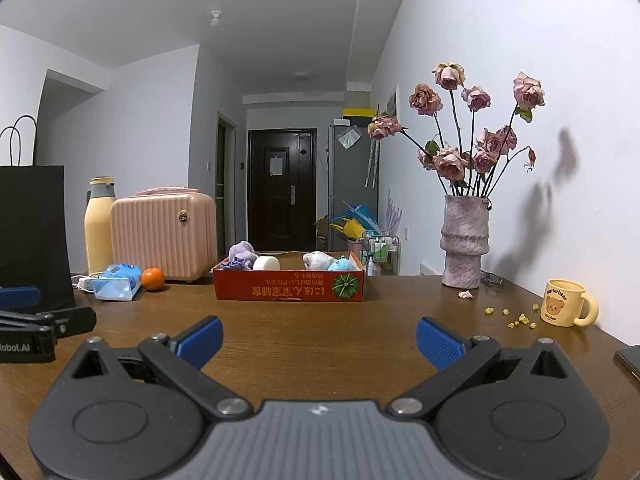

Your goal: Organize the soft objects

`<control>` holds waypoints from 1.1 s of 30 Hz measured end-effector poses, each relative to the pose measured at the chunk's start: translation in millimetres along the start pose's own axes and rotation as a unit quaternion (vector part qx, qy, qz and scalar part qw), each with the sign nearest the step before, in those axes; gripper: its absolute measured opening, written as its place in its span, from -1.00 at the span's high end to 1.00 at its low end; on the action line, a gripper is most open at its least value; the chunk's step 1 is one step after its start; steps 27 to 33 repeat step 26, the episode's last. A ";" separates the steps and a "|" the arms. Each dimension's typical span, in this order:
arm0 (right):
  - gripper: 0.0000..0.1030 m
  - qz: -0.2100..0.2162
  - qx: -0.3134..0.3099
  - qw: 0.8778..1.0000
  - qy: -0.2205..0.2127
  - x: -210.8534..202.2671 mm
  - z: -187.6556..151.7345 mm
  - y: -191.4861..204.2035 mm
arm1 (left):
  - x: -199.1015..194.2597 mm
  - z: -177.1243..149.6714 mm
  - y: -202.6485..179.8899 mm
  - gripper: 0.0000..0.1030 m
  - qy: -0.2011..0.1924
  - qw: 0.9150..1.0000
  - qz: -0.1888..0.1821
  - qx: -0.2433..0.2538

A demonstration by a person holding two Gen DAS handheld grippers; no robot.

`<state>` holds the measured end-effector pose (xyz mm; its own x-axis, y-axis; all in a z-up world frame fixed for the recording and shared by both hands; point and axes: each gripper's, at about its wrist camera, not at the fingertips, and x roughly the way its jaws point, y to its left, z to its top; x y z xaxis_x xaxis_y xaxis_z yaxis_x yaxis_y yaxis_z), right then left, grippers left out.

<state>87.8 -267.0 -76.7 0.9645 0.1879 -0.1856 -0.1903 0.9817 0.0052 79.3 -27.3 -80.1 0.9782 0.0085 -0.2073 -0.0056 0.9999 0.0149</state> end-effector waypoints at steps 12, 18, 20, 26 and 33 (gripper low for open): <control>-1.00 0.000 0.000 1.000 0.000 -0.6 0.1 0.1 | -1.5 1.5 -2.0 -1.00 -0.003 1.000 0.000 0.002; -1.00 -0.001 -0.001 1.000 0.001 -0.4 0.5 0.2 | -0.4 1.8 -1.7 -1.00 -0.002 1.000 -0.001 0.002; -1.00 -0.001 -0.001 1.000 0.002 -0.3 0.9 0.0 | 0.0 1.5 -1.7 -1.00 -0.002 1.000 -0.005 0.004; -1.00 -0.001 -0.003 1.000 0.005 3.5 0.4 -0.6 | 1.3 -0.3 0.4 -1.00 -0.005 1.000 -0.011 0.003; -1.00 -0.001 -0.003 1.000 0.005 3.5 0.4 -0.6 | 1.3 -0.3 0.4 -1.00 -0.005 1.000 -0.011 0.003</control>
